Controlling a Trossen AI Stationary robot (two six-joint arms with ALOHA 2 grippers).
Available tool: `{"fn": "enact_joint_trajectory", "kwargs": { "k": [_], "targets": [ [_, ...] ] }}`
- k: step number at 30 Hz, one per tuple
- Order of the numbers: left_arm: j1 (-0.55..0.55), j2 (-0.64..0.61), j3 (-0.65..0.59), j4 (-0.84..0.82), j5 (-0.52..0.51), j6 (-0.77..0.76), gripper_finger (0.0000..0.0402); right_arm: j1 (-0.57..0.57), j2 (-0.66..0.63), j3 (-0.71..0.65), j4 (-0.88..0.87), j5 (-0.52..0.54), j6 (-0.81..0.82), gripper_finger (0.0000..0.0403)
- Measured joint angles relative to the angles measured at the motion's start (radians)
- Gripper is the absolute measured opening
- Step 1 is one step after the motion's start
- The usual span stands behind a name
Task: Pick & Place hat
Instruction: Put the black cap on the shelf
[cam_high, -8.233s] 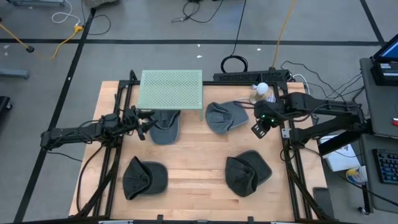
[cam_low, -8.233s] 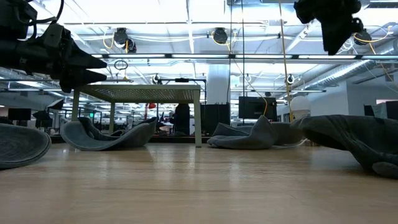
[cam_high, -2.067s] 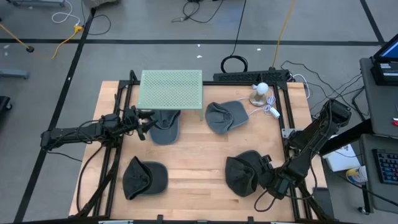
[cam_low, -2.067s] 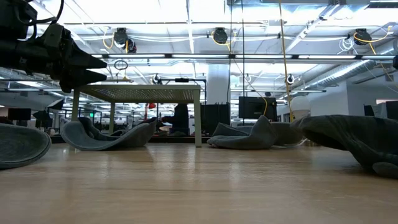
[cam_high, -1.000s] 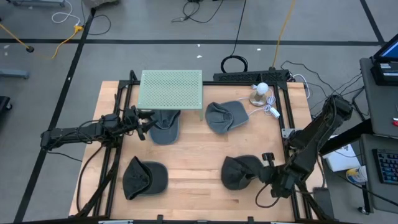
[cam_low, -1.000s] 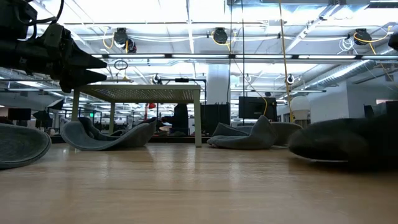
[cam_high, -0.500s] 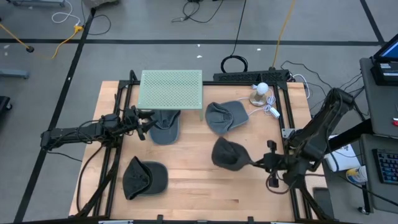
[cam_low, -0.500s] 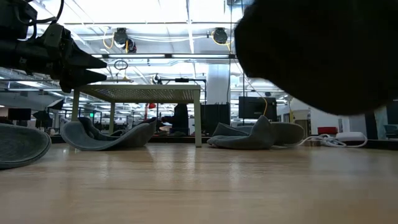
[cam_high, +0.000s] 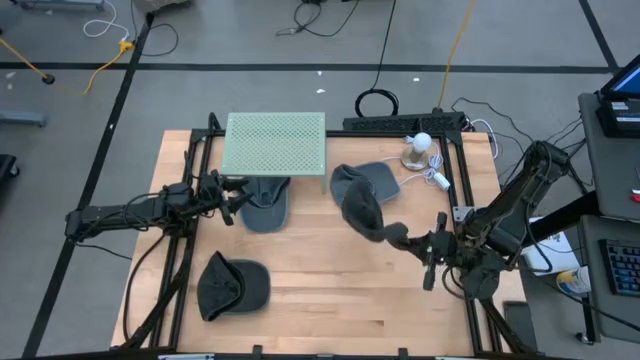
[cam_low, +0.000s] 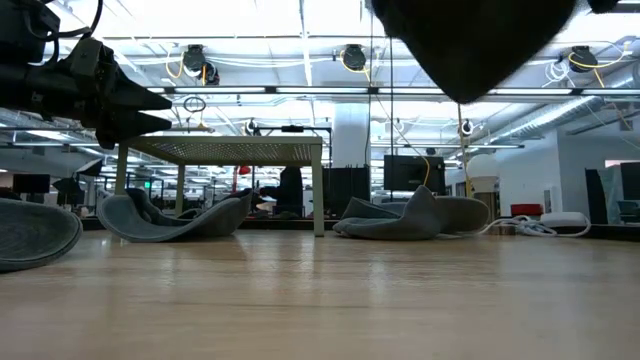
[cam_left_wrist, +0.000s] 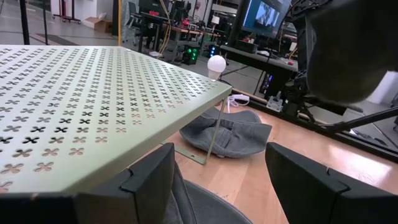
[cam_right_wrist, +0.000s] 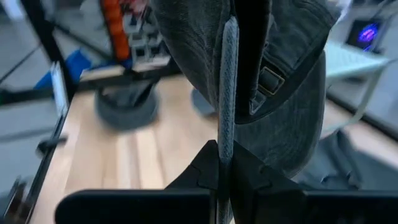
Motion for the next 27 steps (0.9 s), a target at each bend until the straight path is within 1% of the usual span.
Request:
{"fn": "enact_joint_trajectory", "kwargs": {
  "k": [3, 5, 8, 12, 22, 27],
  "targets": [
    [0.0, 0.0, 0.0, 0.0, 0.0, 0.0, 0.0257, -0.022, 0.0, 0.0, 0.095, 0.045, -0.094, 0.0005],
    [0.0, 0.0, 0.0, 0.0, 0.0, 0.0, 0.0258, -0.042, 0.0, 0.0, 0.153, 0.052, -0.149, 0.0005],
    [0.0, 0.0, 0.0, 0.0, 0.0, 0.0, 0.0258, -0.066, 0.0, 0.0, 0.225, 0.091, -0.203, 0.0005],
    [0.0, 0.0, 0.0, 0.0, 0.0, 0.0, 0.0258, -0.098, 0.0, 0.0, 0.278, 0.095, -0.266, 0.0005],
    [0.0, 0.0, 0.0, 0.0, 0.0, 0.0, 0.0258, -0.154, 0.0, 0.0, 0.288, 0.092, -0.284, 0.0005],
    [0.0, 0.0, 0.0, 0.0, 0.001, -0.075, 0.0257, -0.18, 0.0, 0.0, 0.295, 0.09, -0.284, 0.0005]
  ]
}}
